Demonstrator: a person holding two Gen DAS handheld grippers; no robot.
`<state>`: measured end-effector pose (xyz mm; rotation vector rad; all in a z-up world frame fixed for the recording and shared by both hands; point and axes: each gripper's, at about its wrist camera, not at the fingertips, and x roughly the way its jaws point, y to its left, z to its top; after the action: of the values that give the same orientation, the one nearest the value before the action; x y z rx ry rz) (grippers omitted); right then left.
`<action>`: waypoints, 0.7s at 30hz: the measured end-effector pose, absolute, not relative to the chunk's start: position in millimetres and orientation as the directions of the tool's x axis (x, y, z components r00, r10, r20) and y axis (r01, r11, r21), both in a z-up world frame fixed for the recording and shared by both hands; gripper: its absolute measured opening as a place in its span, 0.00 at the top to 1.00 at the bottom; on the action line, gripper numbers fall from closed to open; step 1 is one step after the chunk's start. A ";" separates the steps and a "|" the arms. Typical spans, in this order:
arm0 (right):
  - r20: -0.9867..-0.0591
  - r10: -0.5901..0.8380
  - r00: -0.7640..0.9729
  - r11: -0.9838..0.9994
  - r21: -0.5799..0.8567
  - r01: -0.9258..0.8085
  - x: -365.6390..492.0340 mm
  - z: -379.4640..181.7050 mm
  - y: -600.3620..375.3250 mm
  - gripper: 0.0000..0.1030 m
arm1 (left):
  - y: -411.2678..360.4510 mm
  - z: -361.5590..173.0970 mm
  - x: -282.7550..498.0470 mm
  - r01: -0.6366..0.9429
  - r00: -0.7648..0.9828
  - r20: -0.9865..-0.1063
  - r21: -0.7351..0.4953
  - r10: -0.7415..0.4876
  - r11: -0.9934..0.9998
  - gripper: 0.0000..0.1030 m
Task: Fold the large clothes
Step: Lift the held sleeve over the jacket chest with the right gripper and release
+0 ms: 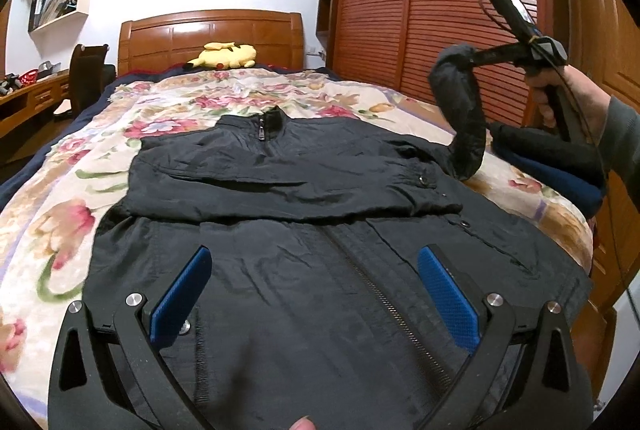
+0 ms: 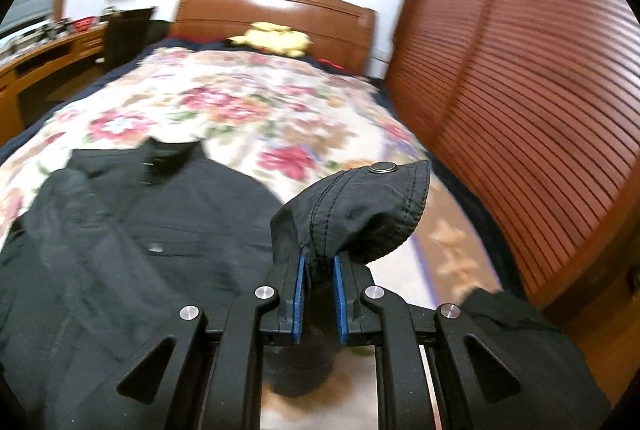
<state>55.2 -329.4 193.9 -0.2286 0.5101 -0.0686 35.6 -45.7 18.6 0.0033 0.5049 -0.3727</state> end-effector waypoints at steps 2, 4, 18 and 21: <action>-0.469 -0.089 0.879 0.967 -0.251 -0.036 51.3 193.5 -307.7 0.87 | -39.4 19.5 34.9 0.340 0.814 -0.470 -0.092 -0.342 0.936 0.00; -0.456 -0.065 0.888 0.962 -0.265 -0.066 40.4 193.8 -298.8 0.88 | -34.7 19.8 35.2 0.330 0.817 -0.469 -0.095 -0.335 0.939 0.00; -0.335 0.147 0.931 0.941 -0.242 -0.236 11.2 218.1 -246.5 0.88 | 4.1 24.6 26.7 0.272 0.846 -0.452 -0.094 -0.285 0.958 0.00; -0.332 0.200 0.922 0.924 -0.249 -0.290 -2.8 211.5 -230.4 0.88 | 16.2 27.0 23.6 0.255 0.853 -0.444 -0.107 -0.276 0.961 0.00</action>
<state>-2.8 -230.4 211.5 -0.2995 0.3071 0.2556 23.6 16.2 27.0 -0.0450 0.4737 -0.2795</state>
